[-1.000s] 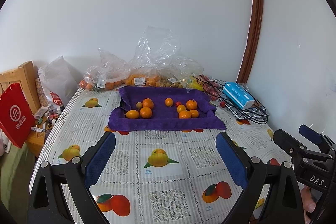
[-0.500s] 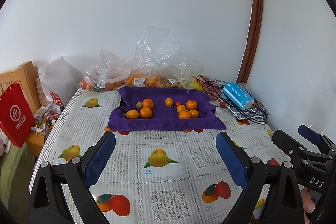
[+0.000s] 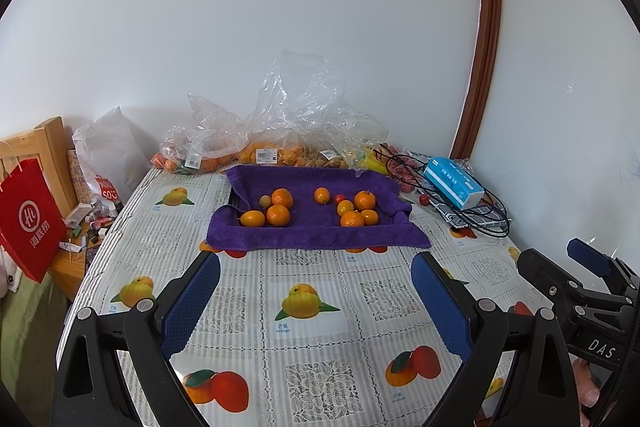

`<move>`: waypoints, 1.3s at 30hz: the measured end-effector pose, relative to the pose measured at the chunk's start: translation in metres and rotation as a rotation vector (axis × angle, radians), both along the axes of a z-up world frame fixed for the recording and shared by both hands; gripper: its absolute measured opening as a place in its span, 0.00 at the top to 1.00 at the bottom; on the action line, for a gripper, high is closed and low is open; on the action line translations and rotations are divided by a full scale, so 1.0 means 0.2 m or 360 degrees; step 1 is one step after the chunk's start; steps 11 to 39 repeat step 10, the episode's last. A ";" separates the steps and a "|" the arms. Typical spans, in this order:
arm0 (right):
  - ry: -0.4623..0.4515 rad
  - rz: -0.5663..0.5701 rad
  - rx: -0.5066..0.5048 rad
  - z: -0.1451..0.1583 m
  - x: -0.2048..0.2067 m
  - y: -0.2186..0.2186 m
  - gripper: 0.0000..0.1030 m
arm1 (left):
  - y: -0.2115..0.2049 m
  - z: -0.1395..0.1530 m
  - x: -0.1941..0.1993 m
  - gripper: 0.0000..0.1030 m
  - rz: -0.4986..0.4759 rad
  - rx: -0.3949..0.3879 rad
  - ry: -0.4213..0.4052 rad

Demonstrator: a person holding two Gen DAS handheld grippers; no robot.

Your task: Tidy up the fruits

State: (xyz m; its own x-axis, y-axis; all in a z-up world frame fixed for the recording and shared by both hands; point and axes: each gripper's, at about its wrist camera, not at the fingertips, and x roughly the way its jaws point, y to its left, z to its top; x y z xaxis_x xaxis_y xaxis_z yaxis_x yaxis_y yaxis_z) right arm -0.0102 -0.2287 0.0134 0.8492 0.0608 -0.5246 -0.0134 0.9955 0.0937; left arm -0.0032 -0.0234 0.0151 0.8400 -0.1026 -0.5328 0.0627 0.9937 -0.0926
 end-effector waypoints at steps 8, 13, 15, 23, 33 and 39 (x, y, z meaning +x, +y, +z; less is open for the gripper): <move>0.0001 0.0004 -0.0003 0.00 0.00 0.00 0.00 | -0.01 0.00 -0.01 0.06 0.0010 0.0005 0.0002; 0.0001 0.0007 -0.0003 0.00 0.00 0.00 0.00 | -0.01 0.00 -0.01 0.06 0.0012 0.0012 0.0003; 0.0001 0.0007 -0.0003 0.00 0.00 0.00 0.00 | -0.01 0.00 -0.01 0.06 0.0012 0.0012 0.0003; 0.0001 0.0007 -0.0003 0.00 0.00 0.00 0.00 | -0.01 0.00 -0.01 0.06 0.0012 0.0012 0.0003; 0.0001 0.0007 -0.0003 0.00 0.00 0.00 0.00 | -0.01 0.00 -0.01 0.06 0.0012 0.0012 0.0003; 0.0001 0.0007 -0.0003 0.00 0.00 0.00 0.00 | -0.01 0.00 -0.01 0.06 0.0012 0.0012 0.0003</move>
